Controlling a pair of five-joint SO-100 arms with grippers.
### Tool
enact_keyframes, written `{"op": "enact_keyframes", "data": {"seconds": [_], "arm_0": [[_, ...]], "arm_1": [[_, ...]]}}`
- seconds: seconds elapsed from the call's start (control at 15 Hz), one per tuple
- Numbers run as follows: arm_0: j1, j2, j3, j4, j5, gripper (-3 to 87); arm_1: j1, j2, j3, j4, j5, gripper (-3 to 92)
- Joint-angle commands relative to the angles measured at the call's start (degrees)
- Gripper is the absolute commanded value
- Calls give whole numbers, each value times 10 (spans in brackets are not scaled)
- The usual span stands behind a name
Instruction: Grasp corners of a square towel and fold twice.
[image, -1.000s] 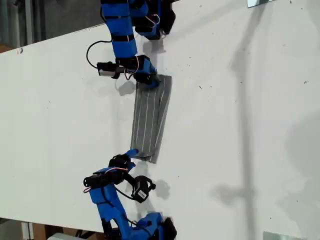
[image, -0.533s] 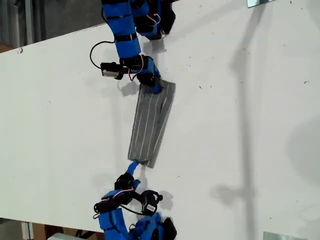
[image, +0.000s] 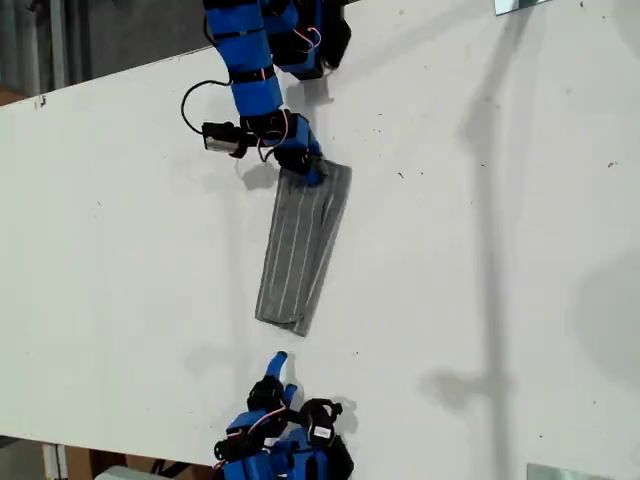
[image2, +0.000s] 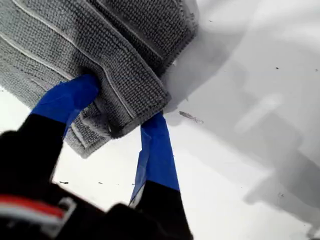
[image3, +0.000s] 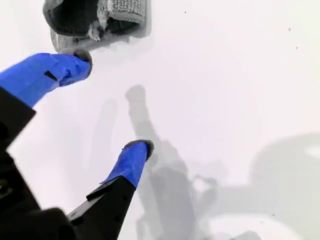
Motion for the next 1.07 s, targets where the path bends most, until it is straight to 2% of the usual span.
{"op": "enact_keyframes", "data": {"seconds": [0.0, 0.13, 0.27, 0.4, 0.67, 0.87, 1.0], "arm_0": [[-8, 83, 46, -3, -21, 292], [-4, 199, 91, 28, -34, 291], [6, 247, 105, 39, -41, 291], [11, 246, 114, 35, -40, 290], [-1, 258, 135, 29, -36, 289], [-8, 265, 149, 22, -37, 289], [-14, 265, 151, 19, -37, 289]], "arm_1": [[-18, 8, 2, 2, 25, 91], [-54, 33, 29, -5, 83, -1], [-83, 75, 55, 11, 141, -1], [-89, 76, 8, 111, 167, -1], [-46, 218, -51, 321, 161, -1], [-8, 373, -66, 395, 127, -1], [33, 367, -83, 410, 125, -1]]}}
